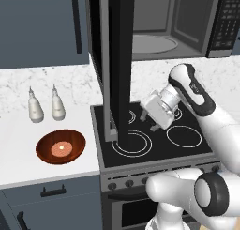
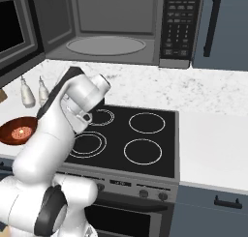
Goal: Open the microwave, place the bowl with waffle inside the microwave, then close the microwave door and turn it on.
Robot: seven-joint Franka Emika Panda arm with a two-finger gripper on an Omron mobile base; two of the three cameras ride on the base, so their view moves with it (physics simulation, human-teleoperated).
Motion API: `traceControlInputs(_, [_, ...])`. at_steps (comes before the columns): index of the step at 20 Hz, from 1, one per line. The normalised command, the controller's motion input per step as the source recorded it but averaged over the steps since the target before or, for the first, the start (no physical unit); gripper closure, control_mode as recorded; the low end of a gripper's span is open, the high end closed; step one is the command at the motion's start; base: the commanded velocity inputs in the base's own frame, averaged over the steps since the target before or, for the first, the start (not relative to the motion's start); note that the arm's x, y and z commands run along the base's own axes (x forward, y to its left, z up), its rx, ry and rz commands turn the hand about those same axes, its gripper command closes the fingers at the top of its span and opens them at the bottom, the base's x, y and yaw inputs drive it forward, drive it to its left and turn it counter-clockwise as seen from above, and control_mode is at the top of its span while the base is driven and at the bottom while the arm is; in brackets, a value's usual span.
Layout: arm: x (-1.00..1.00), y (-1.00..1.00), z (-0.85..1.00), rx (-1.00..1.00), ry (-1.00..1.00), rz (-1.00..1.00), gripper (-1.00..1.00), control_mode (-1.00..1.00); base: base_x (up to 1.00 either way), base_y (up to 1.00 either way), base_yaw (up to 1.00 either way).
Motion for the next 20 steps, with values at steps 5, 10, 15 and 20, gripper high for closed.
traceControlInputs(5, [0.31, 0.24, -0.31, 0.02, -0.22, 0.21, -1.0, -1.0, 0.0, 0.0, 0.0])
traceControlInputs(10, [0.06, 0.39, -0.36, 0.03, -0.09, 0.01, -1.0, -1.0, 0.0, 0.0, 0.0])
traceControlInputs(15, [0.06, 0.36, -0.22, 0.09, -0.02, -0.11, -1.0, -1.0, 0.0, 0.0, 0.0])
traceControlInputs(20, [0.1, 0.34, 0.0, 0.0, -0.02, -0.2, -1.0, -1.0, 0.0, 0.0, 0.0])
